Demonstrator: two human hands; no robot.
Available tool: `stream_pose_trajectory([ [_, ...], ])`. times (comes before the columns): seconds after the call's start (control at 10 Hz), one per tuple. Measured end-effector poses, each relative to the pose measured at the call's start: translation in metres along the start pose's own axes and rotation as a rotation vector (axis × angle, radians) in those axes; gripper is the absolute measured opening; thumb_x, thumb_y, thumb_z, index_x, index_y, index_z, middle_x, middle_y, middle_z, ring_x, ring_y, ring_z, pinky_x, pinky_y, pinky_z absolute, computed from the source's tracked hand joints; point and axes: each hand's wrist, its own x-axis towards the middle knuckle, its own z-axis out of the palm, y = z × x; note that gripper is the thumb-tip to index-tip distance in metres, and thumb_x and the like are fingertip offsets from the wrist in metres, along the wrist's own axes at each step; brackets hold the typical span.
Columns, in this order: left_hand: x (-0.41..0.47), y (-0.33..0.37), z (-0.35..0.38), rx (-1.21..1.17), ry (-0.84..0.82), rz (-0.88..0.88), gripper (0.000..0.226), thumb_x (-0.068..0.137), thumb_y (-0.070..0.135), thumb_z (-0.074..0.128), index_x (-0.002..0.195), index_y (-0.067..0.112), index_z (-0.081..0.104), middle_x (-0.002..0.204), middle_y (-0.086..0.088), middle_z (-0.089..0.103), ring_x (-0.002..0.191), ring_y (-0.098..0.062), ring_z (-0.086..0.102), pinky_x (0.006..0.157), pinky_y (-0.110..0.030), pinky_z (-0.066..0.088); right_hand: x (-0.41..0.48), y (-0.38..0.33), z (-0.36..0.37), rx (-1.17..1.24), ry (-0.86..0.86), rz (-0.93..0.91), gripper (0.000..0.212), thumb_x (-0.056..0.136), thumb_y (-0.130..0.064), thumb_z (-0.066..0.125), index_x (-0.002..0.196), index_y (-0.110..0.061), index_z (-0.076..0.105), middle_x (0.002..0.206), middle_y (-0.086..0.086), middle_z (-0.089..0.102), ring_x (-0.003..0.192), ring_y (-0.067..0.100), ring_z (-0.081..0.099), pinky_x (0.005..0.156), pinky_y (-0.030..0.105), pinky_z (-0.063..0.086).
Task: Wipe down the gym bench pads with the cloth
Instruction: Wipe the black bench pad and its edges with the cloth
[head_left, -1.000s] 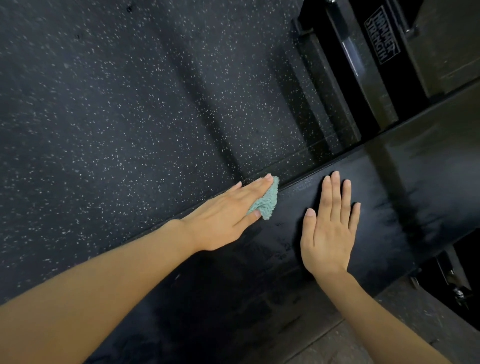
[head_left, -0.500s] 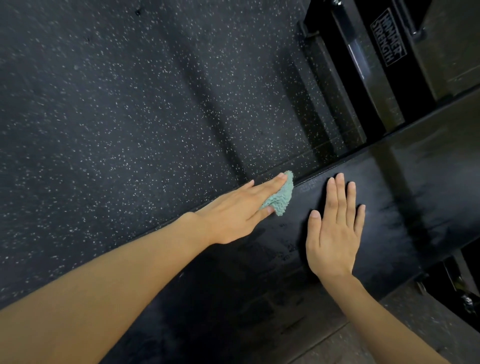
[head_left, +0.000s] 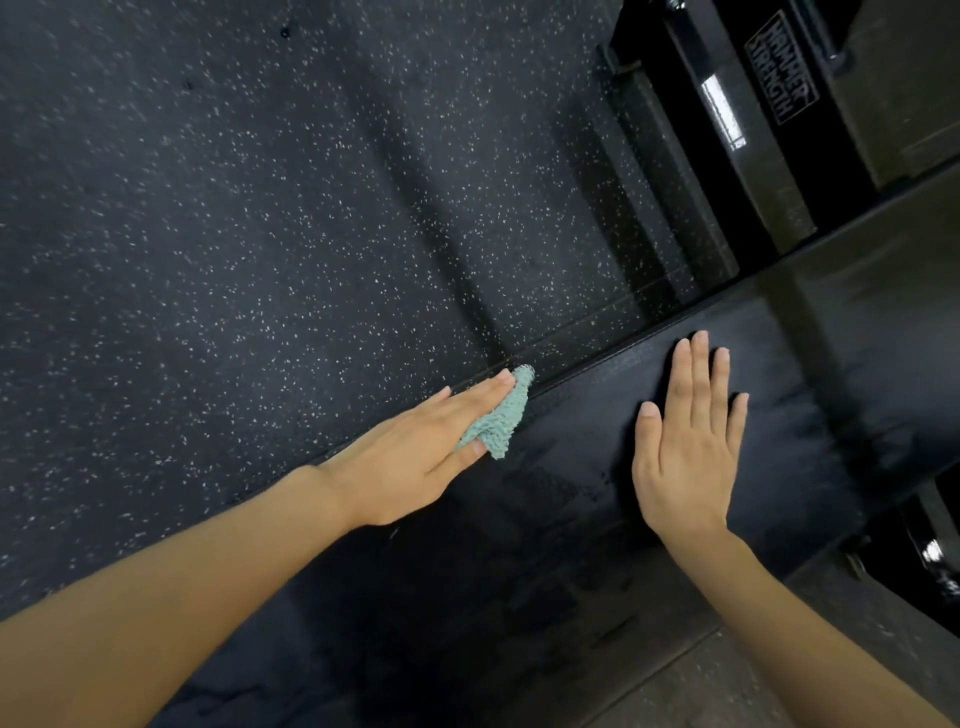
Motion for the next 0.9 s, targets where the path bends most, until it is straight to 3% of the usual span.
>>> stream_pose_trajectory([
  [0.2,0.013,0.007,-0.001,-0.010,0.007,0.032,0.059,0.107,0.024,0.031,0.155,0.034,-0.002,0.146,0.038,-0.006,0.106,0.045,-0.018,0.098,0.007,-0.013,-0.008,-0.012,0.004,-0.011,0.000,0.007,0.062,0.100,-0.036,0.018,0.158,-0.014,0.007,0.166,0.001,0.002,0.153,0.020,-0.003,0.122,0.047,0.001],
  [0.3,0.025,0.007,0.001,0.005,0.034,0.064,0.059,0.107,0.026,0.030,0.156,0.035,-0.002,0.154,0.032,-0.003,0.116,0.040,-0.011,0.109,0.000,-0.009,-0.021,-0.024,0.004,-0.011,-0.014,-0.044,0.062,0.100,-0.034,0.019,0.157,-0.012,0.010,0.166,0.002,0.004,0.153,0.018,-0.001,0.122,0.043,0.001],
  [0.5,0.023,-0.001,0.001,0.020,0.039,0.096,0.061,0.107,0.026,0.032,0.157,0.031,-0.002,0.161,0.024,0.000,0.142,0.015,0.004,0.114,-0.007,-0.005,-0.054,-0.045,0.007,0.002,-0.102,-0.220,0.061,0.101,-0.029,0.026,0.157,-0.010,0.014,0.165,0.004,0.009,0.153,0.019,0.002,0.123,0.044,0.003],
  [0.6,0.013,-0.008,0.002,0.010,0.036,0.108,0.062,0.107,0.024,0.033,0.157,0.030,-0.001,0.162,0.022,0.001,0.145,0.011,0.007,0.116,-0.008,-0.003,-0.068,-0.053,0.009,0.005,-0.142,-0.283,0.059,0.102,-0.029,0.025,0.157,-0.012,0.013,0.166,0.002,0.008,0.153,0.019,0.002,0.123,0.043,0.003],
  [0.8,-0.027,-0.023,0.000,-0.035,-0.019,0.086,0.063,0.107,0.022,0.034,0.155,0.036,-0.004,0.149,0.037,-0.004,0.115,0.042,-0.007,0.103,0.005,-0.005,-0.075,-0.060,0.012,-0.024,-0.128,-0.276,0.059,0.101,-0.029,0.025,0.157,-0.012,0.016,0.165,0.002,0.011,0.153,0.018,0.006,0.123,0.042,0.005],
  [0.9,-0.048,-0.034,-0.002,-0.016,-0.065,0.071,0.063,0.107,0.024,0.032,0.154,0.039,-0.007,0.150,0.037,-0.006,0.109,0.044,-0.013,0.099,0.008,-0.009,-0.076,-0.060,0.012,-0.030,-0.128,-0.273,0.059,0.101,-0.029,0.025,0.157,-0.012,0.017,0.166,0.001,0.010,0.153,0.018,0.006,0.123,0.042,0.005],
])
